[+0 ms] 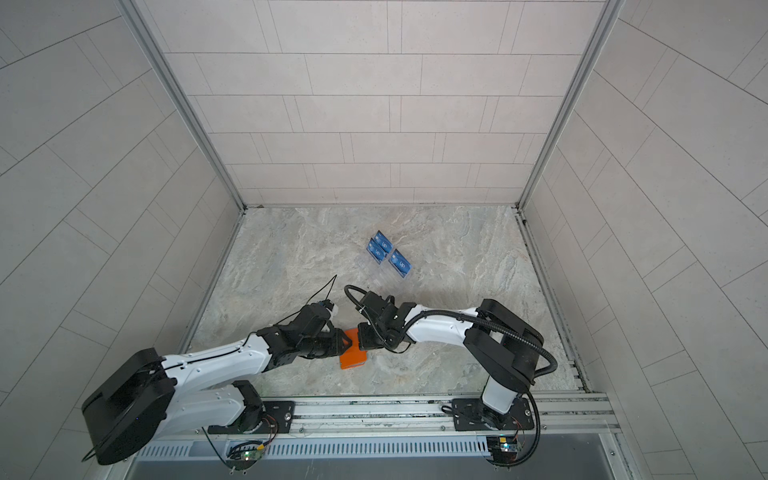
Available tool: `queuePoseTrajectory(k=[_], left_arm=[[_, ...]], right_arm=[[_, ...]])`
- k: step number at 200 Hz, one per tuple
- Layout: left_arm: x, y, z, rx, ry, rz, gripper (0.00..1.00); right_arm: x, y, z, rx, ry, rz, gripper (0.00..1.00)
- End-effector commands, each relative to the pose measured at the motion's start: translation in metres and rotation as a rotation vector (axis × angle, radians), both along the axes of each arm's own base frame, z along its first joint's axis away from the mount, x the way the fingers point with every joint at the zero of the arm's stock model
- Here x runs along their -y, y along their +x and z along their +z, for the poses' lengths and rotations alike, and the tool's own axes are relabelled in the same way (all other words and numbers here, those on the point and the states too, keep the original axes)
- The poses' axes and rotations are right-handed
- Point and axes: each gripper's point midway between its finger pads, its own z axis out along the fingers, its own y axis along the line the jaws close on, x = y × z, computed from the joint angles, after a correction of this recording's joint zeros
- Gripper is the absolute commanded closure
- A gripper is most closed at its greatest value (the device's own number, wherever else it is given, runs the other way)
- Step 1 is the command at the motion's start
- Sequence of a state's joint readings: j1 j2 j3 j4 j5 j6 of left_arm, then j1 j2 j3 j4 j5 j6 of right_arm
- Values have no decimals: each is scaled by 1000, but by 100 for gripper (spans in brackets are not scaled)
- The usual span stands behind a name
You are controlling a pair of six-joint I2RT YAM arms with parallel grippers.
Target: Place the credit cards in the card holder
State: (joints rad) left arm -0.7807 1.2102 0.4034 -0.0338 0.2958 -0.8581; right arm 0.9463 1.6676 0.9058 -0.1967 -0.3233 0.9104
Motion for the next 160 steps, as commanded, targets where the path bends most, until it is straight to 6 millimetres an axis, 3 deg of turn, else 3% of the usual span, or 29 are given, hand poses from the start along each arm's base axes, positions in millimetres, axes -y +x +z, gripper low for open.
queuePoseTrajectory(k=[1,55,112,160], left_arm=[[-10,-15,-23,-61,60,-39,67],[-29,-38,-49,-130,160,-85,68],[-27,-39,-51,-136,177,-99,68],[-36,-46,-59,-146,262,-136,69]], right_arm=[[1,-7,2,-21,13,-10,100],[10,3,7,19,-4,14,100],[8,12,16,46,33,24,100],[25,18,20,79,8,3,100]])
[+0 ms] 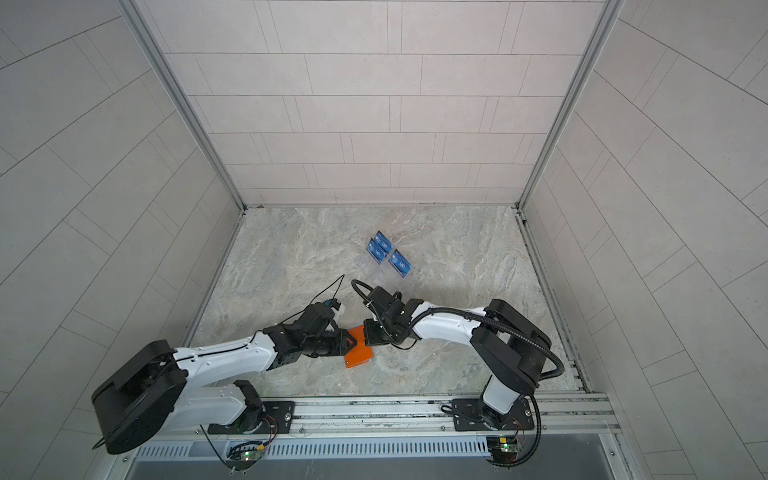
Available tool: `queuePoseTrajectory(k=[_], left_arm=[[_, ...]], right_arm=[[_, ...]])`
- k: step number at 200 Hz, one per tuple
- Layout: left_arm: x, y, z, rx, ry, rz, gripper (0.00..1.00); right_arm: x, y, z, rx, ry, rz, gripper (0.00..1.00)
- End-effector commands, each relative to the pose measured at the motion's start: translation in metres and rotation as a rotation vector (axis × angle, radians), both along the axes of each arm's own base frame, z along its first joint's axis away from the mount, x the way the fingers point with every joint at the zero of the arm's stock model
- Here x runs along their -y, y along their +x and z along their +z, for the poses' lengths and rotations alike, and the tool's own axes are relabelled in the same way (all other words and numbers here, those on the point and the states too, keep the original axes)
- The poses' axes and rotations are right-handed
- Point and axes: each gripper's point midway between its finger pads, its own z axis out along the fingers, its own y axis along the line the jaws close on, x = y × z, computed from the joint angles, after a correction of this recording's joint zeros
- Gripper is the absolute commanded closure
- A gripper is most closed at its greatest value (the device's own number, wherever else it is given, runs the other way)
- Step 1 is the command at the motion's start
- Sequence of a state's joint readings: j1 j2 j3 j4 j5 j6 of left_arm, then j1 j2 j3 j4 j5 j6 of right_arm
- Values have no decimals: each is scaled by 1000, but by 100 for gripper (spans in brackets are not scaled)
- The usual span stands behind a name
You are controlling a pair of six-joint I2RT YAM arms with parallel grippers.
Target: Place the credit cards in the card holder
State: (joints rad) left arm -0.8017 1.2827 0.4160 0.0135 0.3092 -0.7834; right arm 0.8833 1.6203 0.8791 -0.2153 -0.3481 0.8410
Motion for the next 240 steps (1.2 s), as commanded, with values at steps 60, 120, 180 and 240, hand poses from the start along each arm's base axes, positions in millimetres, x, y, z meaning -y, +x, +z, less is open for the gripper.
queuePoseTrajectory(k=[60,120,180,240], left_arm=[[-26,-38,-27,-143,171,-70,63],[-45,-22,2,-137,94,71,45],[-64,-31,-2,-95,265,42,40],[-62,-31,-4,-74,333,24,34]], right_arm=[[-3,-6,0,-10,2,77,100],[-15,-22,-12,-21,-21,92,100],[-27,-34,-11,-20,-17,80,100],[-23,-33,-1,10,2,44,100]])
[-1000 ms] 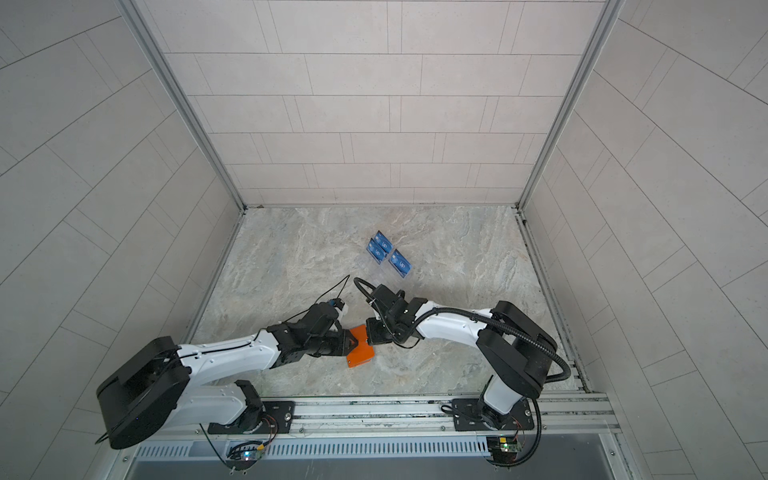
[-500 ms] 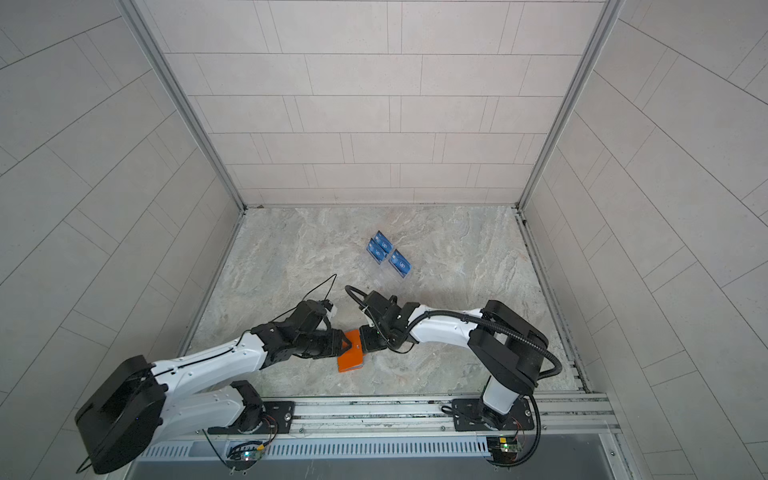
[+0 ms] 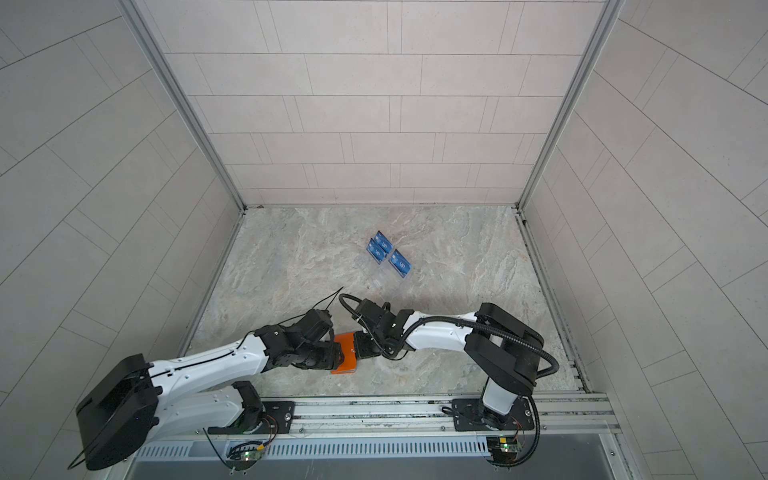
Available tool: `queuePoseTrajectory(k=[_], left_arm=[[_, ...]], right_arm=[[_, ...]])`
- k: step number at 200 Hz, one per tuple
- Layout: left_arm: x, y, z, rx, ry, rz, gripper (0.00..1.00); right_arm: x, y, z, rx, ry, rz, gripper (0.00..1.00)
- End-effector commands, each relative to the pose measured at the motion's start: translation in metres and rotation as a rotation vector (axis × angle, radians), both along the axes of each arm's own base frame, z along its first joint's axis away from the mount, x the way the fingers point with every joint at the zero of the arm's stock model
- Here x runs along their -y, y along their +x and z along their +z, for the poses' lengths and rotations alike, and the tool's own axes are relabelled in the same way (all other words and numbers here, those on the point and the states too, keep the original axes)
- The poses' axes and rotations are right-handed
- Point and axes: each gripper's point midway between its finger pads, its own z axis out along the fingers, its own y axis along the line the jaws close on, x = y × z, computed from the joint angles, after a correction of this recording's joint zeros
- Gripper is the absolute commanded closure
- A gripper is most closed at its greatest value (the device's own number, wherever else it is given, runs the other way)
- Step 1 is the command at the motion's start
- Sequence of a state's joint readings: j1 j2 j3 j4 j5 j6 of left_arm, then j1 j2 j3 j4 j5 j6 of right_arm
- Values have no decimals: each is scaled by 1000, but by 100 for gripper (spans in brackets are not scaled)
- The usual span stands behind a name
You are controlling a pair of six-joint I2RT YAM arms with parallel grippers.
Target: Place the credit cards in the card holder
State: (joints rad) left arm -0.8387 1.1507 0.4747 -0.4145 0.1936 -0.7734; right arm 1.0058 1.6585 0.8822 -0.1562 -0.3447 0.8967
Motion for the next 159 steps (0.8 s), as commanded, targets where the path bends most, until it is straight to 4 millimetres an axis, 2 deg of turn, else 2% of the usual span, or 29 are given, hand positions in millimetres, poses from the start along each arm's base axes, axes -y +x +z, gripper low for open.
queuePoseTrajectory(k=[1,22,52,76,92,119,159], left_arm=[[-14,2,-3,9,95,8,34],[-29,-5,-15,-21,184,1,35],[-38,-15,-27,-60,227,-12,37],[-44,-18,-31,-77,255,-21,38],[-47,-21,-36,-92,280,-33,39],[-48,-23,-41,-109,287,-44,39],[-49,-26,-42,-110,280,-38,40]], right_arm=[[9,1,4,25,-23,-31,100],[14,7,11,39,-17,-27,100],[18,9,16,58,-17,-15,100],[10,11,22,65,33,-4,100],[-4,11,25,57,73,28,100],[-20,12,21,29,90,71,100],[-25,12,12,6,79,85,100]])
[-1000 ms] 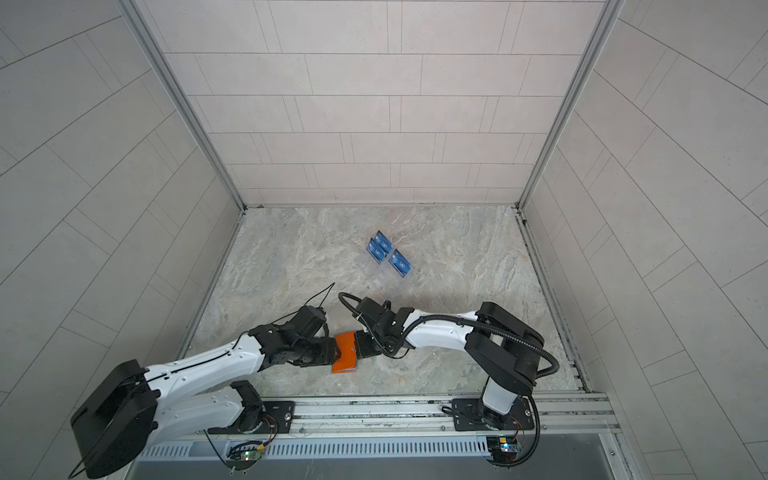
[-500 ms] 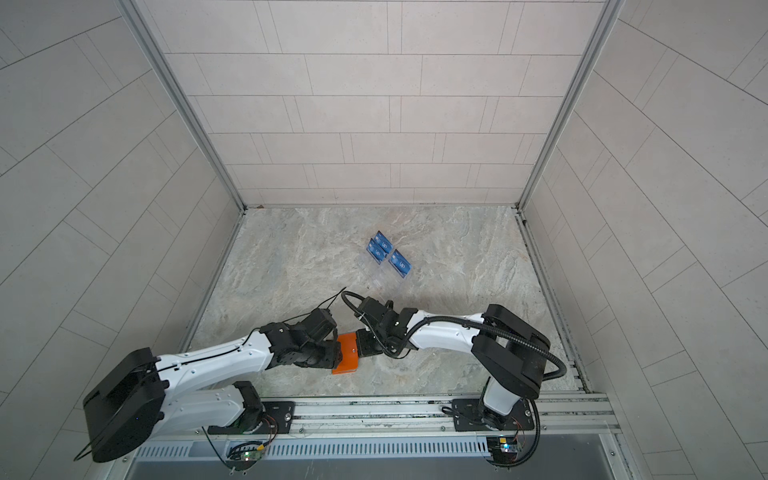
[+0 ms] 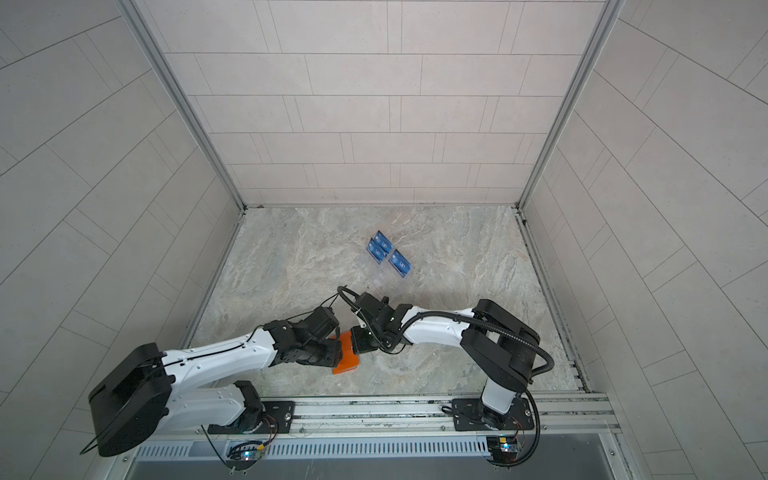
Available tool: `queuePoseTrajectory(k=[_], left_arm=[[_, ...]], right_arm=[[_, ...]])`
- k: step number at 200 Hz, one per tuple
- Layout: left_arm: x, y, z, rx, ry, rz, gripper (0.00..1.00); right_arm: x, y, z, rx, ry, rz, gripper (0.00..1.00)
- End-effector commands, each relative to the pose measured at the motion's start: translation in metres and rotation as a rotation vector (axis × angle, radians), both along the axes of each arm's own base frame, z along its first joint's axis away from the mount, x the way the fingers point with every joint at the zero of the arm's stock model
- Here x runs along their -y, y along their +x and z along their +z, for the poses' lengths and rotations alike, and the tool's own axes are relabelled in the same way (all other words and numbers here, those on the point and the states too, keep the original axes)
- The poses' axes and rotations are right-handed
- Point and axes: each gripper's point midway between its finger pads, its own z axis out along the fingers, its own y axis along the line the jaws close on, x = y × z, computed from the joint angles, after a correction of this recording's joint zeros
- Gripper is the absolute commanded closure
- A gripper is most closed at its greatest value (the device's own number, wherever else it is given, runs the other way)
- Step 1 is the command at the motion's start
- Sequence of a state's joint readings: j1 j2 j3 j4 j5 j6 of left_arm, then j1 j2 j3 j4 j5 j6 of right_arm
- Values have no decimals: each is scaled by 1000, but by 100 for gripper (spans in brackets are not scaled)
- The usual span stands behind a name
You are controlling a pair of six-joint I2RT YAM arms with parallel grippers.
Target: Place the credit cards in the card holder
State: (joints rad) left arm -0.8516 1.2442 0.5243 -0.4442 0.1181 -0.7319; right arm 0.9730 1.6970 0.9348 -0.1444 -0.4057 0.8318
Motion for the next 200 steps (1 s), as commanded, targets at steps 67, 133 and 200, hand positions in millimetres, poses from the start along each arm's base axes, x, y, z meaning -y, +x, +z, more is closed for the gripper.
queuePoseTrajectory(k=[67,133,200], left_arm=[[-44,-36,-37,-131,165,1,40],[-18,-14,-15,-86,-83,109,47],[-2,1,-4,-81,-196,95,61]], right_arm=[[-10,0,-8,-14,-4,50,100],[-7,1,-19,-17,-41,50,100],[-8,4,-20,-9,-34,39,100]])
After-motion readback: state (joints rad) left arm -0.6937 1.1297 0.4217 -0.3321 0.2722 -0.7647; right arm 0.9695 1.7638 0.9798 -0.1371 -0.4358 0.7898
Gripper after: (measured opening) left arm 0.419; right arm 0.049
